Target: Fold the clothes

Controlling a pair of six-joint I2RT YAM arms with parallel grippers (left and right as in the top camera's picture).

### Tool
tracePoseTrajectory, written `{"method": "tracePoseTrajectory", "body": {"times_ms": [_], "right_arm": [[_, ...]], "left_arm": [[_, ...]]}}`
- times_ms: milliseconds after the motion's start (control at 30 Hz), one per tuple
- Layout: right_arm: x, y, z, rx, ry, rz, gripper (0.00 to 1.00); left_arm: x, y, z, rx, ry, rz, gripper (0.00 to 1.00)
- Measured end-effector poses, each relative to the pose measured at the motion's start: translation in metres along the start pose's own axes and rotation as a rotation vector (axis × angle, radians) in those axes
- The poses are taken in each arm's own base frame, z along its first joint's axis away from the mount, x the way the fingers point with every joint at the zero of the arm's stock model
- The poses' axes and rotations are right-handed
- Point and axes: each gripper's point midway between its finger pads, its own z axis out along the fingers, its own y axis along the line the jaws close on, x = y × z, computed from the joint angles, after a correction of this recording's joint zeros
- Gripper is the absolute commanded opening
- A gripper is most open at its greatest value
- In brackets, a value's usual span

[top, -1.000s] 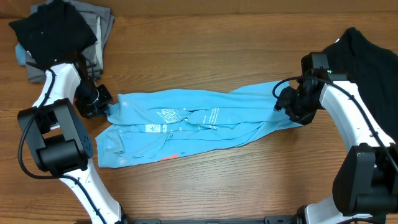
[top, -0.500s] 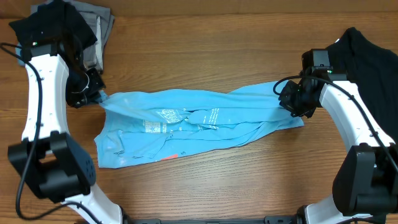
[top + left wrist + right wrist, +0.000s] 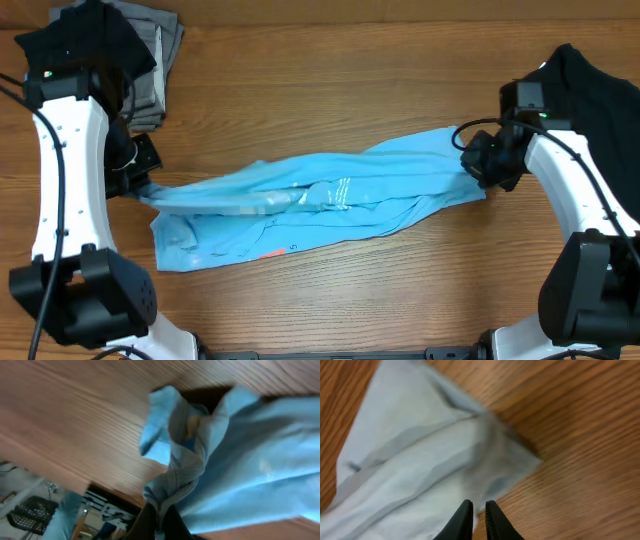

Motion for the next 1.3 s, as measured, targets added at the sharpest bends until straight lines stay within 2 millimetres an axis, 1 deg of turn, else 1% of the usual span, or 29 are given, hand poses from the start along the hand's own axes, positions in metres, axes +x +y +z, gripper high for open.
{"method": "tracePoseTrajectory", "body": {"times_ms": [100, 167, 233, 333, 433, 500, 600, 633, 700, 800, 900, 1000, 1133, 1167, 1233, 1267, 1300], "right_arm": [[-0.001, -0.006, -0.001, 0.010, 0.004, 0.017, 0.14], [0.000, -0.007, -0.001, 0.013, 0.009, 0.018, 0.14], [0.001, -0.007, 0.000, 0.014, 0.012, 0.018, 0.15], [0.001, -0.008, -0.001, 0.014, 0.013, 0.017, 0.15], [0.001, -0.007, 0.000, 0.014, 0.013, 0.017, 0.16], [0.000, -0.007, -0.001, 0.013, 0.010, 0.017, 0.19], [0.000, -0.007, 0.000, 0.011, 0.008, 0.017, 0.21], [-0.001, -0.007, 0.000, 0.011, 0.007, 0.017, 0.21], [-0.001, -0.006, 0.000, 0.010, 0.005, 0.018, 0.25], [-0.002, -0.005, 0.000, 0.002, 0.002, 0.017, 0.27], [-0.004, 0.003, -0.001, -0.037, -0.002, 0.008, 0.32], [-0.007, 0.020, -0.002, -0.125, -0.002, -0.029, 0.33], [-0.005, 0.040, -0.005, -0.230, 0.009, -0.100, 0.35], [-0.003, 0.045, -0.006, -0.247, 0.013, -0.118, 0.38], [0.001, 0.051, -0.006, -0.267, 0.022, -0.141, 0.56], [0.002, 0.054, -0.007, -0.275, 0.023, -0.155, 0.61], [0.004, 0.058, -0.007, -0.284, 0.024, -0.169, 0.69]], "left_arm": [[0.005, 0.009, -0.002, -0.031, -0.017, -0.014, 0.04], [0.011, 0.012, 0.003, -0.049, -0.006, -0.025, 0.04], [0.014, 0.011, 0.012, -0.060, 0.009, -0.021, 0.04], [0.020, 0.001, 0.034, -0.062, 0.040, 0.003, 0.04], [0.032, -0.013, 0.054, -0.058, 0.082, 0.042, 0.05], [0.039, -0.023, 0.065, -0.050, 0.096, 0.066, 0.09], [0.057, -0.036, 0.089, -0.062, 0.137, 0.114, 0.15], [0.063, -0.038, 0.096, -0.069, 0.152, 0.126, 0.15], [0.075, -0.041, 0.110, -0.085, 0.175, 0.144, 0.16], [0.086, -0.040, 0.124, -0.096, 0.202, 0.138, 0.17], [0.088, -0.040, 0.130, -0.100, 0.203, 0.112, 0.17], [0.082, -0.044, 0.131, -0.087, 0.178, 0.087, 0.15], [0.073, -0.049, 0.124, -0.067, 0.147, 0.066, 0.16], [0.069, -0.052, 0.121, -0.058, 0.132, 0.062, 0.19], [0.061, -0.056, 0.114, -0.039, 0.104, 0.059, 0.28], [0.057, -0.059, 0.111, -0.030, 0.092, 0.056, 0.37], [0.054, -0.061, 0.108, -0.022, 0.080, 0.054, 0.82]]}}
